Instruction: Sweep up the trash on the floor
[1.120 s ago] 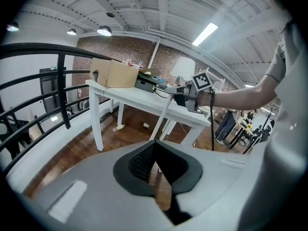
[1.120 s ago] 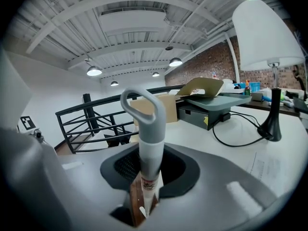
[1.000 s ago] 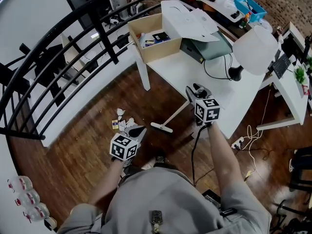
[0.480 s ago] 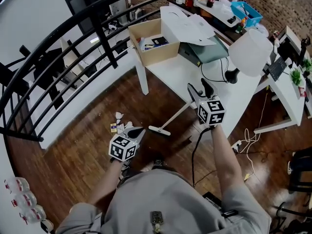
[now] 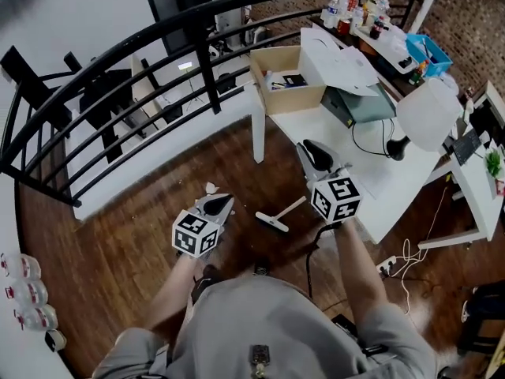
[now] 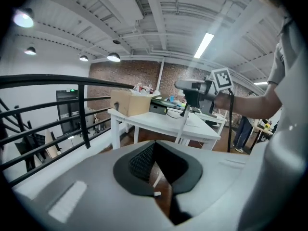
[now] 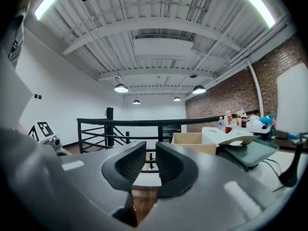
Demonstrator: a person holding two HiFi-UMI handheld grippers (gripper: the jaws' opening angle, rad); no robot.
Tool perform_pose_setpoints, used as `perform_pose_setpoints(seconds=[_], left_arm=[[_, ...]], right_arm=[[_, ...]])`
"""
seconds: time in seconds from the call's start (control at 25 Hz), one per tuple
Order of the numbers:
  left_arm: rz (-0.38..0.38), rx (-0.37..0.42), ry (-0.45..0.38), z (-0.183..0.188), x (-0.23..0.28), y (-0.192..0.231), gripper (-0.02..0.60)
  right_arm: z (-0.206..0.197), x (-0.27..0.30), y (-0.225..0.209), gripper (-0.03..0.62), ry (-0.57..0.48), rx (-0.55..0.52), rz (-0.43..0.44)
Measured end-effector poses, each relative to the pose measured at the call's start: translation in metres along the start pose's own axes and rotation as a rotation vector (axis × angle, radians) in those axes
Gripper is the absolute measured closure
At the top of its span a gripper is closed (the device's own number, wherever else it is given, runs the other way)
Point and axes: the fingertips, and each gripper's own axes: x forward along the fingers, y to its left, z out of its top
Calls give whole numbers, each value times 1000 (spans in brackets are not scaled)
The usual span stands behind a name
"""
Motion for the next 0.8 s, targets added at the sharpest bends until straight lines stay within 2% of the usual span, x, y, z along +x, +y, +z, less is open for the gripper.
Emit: perform_pose_setpoints(seconds=[0.08, 0.16, 0.4, 0.56, 0.8], left_arm=[[26, -2, -49, 13, -24, 10, 589], [51, -8, -104, 27, -47, 20, 589], [121, -29, -210, 53, -115, 52, 589], [162, -58, -264, 59, -153, 69, 589], [180, -73, -332, 68, -193, 80, 589]], right_arm=[[-2, 12, 35, 578, -3, 39, 51], [-1, 25, 71, 594, -1, 68, 113], [13, 58, 173, 594, 11, 121, 269], [20, 74, 240, 594, 32, 89, 377], [40, 79, 307, 594, 22, 85, 487]])
